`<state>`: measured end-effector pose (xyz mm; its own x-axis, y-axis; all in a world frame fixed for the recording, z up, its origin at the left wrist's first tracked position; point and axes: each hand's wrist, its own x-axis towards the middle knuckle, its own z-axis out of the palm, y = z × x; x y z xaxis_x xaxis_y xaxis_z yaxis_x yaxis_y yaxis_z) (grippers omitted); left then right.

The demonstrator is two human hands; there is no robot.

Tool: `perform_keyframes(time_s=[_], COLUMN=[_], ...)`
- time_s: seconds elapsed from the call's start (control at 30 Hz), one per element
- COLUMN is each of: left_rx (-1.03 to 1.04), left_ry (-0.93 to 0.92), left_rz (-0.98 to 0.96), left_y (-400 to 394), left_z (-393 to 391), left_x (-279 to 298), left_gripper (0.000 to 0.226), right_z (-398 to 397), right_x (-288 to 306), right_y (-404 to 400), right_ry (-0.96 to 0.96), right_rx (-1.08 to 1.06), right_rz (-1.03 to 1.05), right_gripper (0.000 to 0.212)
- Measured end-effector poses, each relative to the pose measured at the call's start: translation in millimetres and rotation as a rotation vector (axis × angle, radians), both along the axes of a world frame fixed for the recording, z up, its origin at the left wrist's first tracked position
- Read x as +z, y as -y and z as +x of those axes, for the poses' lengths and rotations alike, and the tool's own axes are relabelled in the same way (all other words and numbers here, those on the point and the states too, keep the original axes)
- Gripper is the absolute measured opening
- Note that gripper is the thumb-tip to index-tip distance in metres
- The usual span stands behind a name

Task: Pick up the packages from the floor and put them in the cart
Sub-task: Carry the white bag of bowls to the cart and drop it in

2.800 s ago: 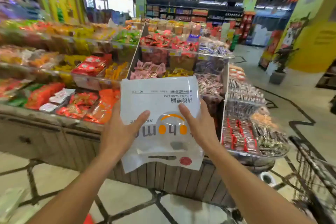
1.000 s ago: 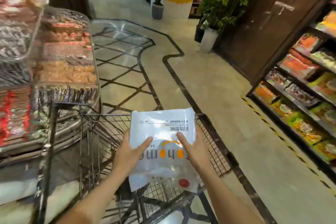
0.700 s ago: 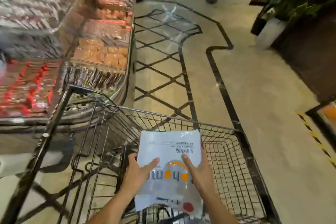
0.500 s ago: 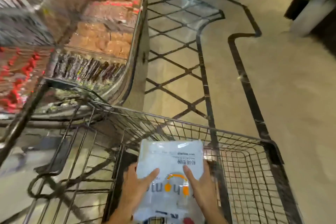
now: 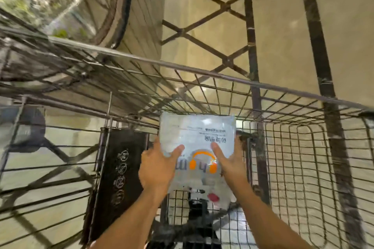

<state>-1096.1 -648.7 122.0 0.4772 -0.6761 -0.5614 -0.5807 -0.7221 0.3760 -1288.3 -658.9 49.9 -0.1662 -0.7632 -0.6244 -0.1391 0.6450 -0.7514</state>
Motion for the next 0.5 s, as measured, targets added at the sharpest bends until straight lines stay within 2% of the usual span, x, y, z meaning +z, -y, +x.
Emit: perform_keyframes(time_s=[0.1, 0.27, 0.33, 0.43, 0.5], left_rx=[-0.028, -0.097, -0.152, -0.329, -0.463], left_ry=[0.076, 0.125, 0.144, 0.205, 0.292], left_rz=[0.077, 0.076, 0.039, -0.047, -0.112], left_y=[3.0, 4.1, 2.5, -0.7, -3.8], left_z=[-3.2, -2.8, -3.1, 2.4, 13.6], left_x=[-7.4, -8.2, 3.2, 39.1, 68.0], left_gripper=[0.061, 0.062, 0.059, 0.057, 0.060], right_z=[-1.6, 0.3, -0.1, 1.8, 6.3], right_x=[-12.5, -5.3, 6.1, 49.8, 91.2], right_y=[0.8, 9.4, 13.1, 18.5, 23.4], right_ry=[-0.038, -0.061, -0.136, -0.369, -0.519], right_rx=[0.101, 0.220, 0.307, 0.436, 0.535], right_rz=[0.012, 0.100, 0.141, 0.150, 0.053], right_gripper=[0.096, 0.117, 0.124, 0.117, 0.105])
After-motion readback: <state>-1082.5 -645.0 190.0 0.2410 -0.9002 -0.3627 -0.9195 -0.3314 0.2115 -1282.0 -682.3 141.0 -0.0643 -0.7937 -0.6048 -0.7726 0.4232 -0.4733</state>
